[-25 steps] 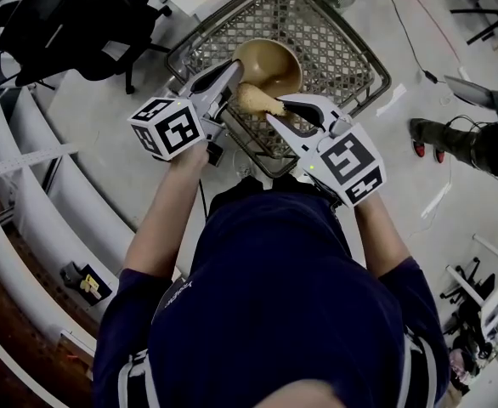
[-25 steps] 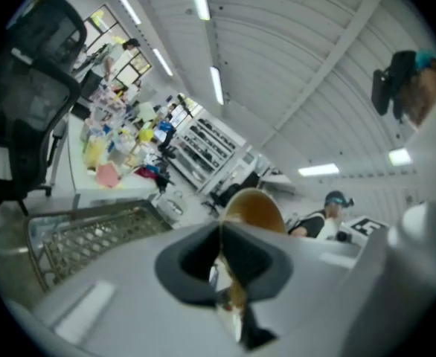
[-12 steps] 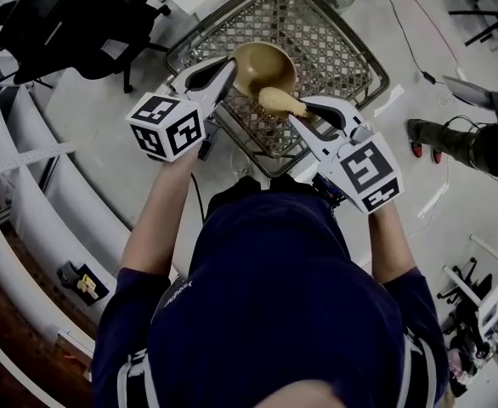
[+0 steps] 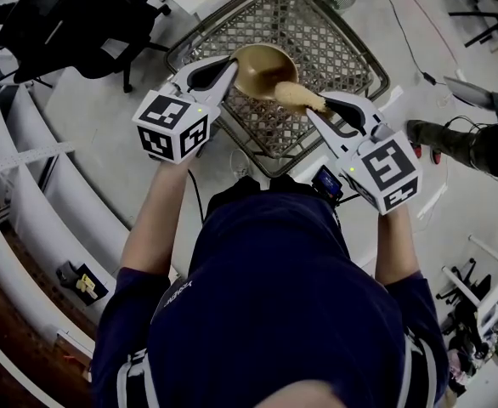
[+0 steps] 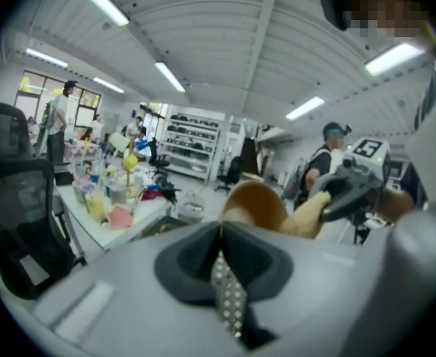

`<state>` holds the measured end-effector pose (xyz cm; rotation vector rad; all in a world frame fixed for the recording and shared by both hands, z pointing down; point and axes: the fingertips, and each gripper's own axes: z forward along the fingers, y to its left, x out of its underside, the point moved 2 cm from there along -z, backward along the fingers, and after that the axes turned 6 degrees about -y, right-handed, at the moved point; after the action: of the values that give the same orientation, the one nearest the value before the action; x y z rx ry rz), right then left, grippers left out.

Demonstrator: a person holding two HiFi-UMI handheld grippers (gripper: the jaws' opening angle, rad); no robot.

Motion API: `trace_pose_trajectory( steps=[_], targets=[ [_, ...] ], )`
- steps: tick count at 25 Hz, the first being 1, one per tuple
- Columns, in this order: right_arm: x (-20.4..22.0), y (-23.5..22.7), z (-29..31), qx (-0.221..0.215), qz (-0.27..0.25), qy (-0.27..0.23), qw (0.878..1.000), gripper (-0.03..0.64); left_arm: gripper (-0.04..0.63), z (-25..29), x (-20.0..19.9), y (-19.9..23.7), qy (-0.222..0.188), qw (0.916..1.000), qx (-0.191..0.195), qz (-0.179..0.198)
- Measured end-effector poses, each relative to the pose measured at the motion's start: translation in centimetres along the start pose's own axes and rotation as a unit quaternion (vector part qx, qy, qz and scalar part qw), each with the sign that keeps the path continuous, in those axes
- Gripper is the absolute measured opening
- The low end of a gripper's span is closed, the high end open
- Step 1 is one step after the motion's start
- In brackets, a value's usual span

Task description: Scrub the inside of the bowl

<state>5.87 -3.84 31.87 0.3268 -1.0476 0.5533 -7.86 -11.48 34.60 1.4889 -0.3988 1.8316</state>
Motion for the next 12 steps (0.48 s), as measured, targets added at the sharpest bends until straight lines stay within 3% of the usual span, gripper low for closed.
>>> trace_pose_trajectory(
  steps=[8, 12],
  targets=[
    [0.9, 1.0, 0.3, -0.025, 0.002, 0.016, 1.000, 0.069, 0.009, -0.5, 0.7, 1.8, -0.006, 0.9986, -0.026, -0.046],
    [0.1, -0.2, -0.2, -0.007, 0.008, -0.002, 1.000, 0.069, 0.009, -0.3, 0.9, 1.3, 0.018, 0.9996, -0.019, -0.001]
  ],
)
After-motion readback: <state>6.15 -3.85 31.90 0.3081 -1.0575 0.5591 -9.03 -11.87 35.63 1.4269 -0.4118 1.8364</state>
